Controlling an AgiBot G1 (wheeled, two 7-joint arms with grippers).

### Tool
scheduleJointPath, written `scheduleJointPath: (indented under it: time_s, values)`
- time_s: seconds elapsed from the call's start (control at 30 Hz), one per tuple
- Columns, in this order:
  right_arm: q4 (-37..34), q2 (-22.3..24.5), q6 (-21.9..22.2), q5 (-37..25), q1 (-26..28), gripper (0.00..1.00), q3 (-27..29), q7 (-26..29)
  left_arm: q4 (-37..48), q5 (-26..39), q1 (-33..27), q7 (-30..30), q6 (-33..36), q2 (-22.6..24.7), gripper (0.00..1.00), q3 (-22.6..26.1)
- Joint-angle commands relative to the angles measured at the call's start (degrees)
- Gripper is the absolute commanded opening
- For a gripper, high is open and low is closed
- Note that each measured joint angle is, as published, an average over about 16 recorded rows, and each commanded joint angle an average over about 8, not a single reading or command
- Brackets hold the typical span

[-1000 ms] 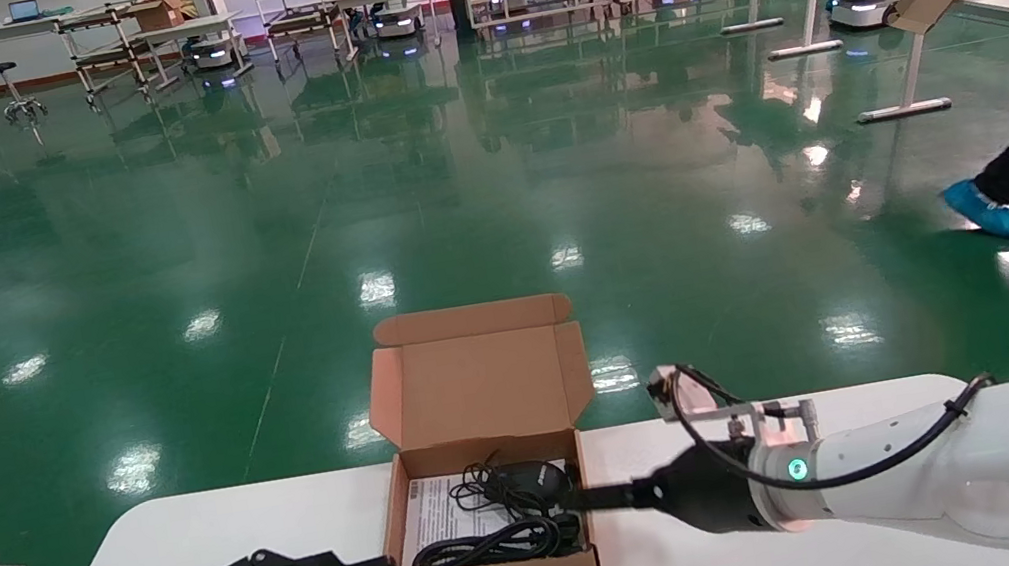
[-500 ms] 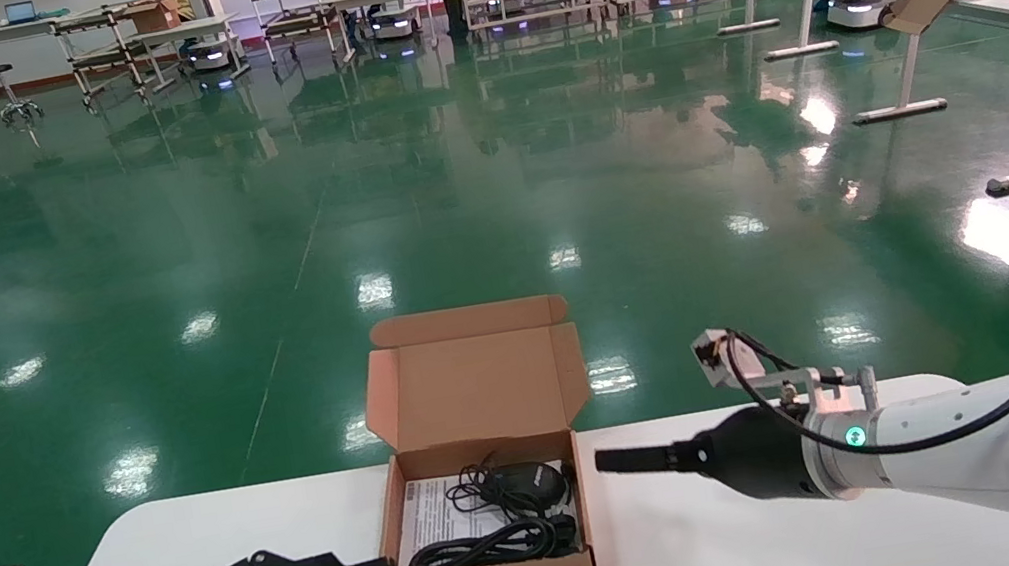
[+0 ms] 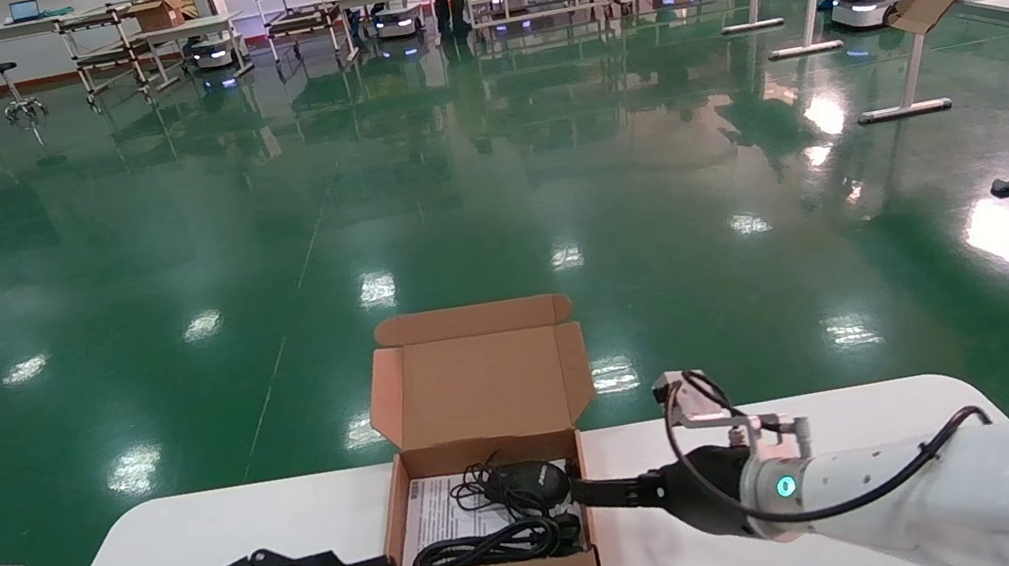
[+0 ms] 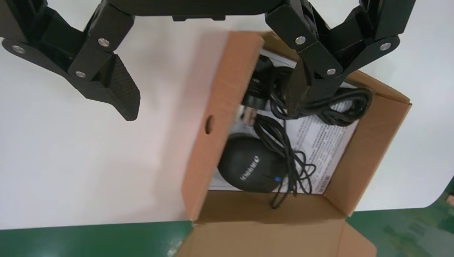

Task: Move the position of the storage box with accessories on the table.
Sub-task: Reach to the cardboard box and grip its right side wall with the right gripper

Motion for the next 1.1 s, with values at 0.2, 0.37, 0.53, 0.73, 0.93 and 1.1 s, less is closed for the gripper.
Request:
scheduleJointPath:
  time_s: [0.2,0.37,0.53,0.73,0.93,1.1]
  values:
    - [4.7,-0.1,3.0,0.4,-2.6,1.00,-3.4,3.8,0.0,0.0,0.0,0.0,0.0,0.0,1.00,0.0]
    - [5.7,0.1,4.8,0.7,-3.2,1.00,-5.9,5.3,0.0,0.0,0.0,0.0,0.0,0.0,1.00,0.0]
    - [5.5,0.3,6.0,1.4,-3.6,0.96,-7.4,5.7,0.0,0.0,0.0,0.0,0.0,0.0,1.00,0.0]
    - [5.4,0.3,6.9,2.7,-4.0,0.31,-8.5,5.2,0.0,0.0,0.0,0.0,0.0,0.0,1.00,0.0]
    - [5.8,0.3,8.7,4.3,-4.7,0.00,-9.1,4.1,0.0,0.0,0.0,0.0,0.0,0.0,1.00,0.0]
    - [5.9,0.3,10.0,5.8,-5.3,0.00,-9.5,3.0,0.0,0.0,0.0,0.0,0.0,0.0,1.00,0.0]
